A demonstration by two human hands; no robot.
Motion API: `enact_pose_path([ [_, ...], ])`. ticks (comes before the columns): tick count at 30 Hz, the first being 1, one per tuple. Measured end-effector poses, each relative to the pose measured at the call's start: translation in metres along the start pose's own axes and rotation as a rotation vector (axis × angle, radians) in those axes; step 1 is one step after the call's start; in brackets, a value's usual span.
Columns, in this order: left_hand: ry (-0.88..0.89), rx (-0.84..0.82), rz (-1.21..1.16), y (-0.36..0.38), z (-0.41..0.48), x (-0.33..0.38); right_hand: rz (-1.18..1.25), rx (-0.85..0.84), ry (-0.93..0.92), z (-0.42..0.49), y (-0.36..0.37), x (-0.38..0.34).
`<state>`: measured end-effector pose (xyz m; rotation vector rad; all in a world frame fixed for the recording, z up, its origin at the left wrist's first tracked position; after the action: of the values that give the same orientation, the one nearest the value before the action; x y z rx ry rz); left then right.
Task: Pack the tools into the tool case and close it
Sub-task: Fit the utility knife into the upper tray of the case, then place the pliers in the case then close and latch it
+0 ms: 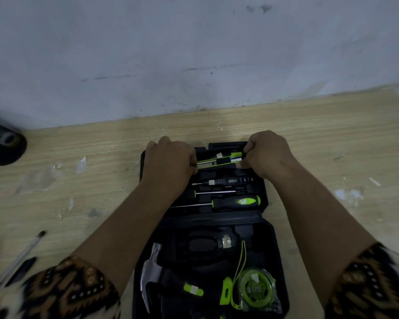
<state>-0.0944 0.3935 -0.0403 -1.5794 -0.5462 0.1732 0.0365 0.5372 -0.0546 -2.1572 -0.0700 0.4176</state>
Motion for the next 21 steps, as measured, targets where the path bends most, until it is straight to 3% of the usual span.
enact_pose_path([
  [6,-0.041,0.042,-0.014,-0.009,-0.011,-0.004,0.034,0.165,-0.023,-0.016,0.006,-0.002],
  [11,-0.033,0.29,-0.16,-0.034,-0.066,-0.018,0.074,0.347,-0.305,-0.066,0.019,-0.027],
  [16,-0.152,0.354,-0.292,-0.04,-0.143,-0.059,0.016,0.274,-0.589,-0.133,0.068,-0.082],
  [21,-0.304,0.407,-0.326,-0.038,-0.23,-0.104,-0.072,0.086,-0.774,-0.201,0.134,-0.131],
])
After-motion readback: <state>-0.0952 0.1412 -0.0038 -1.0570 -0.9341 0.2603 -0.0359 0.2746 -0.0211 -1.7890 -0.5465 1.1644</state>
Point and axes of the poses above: each hand's wrist, its own z-axis towards the middle knuckle, its own y-axis out of the palm, x = y × z, the point moved 9 cm from there along z, towards the middle knuckle, and after that the axes turned 9 degrees about y, right-handed, at the moved point
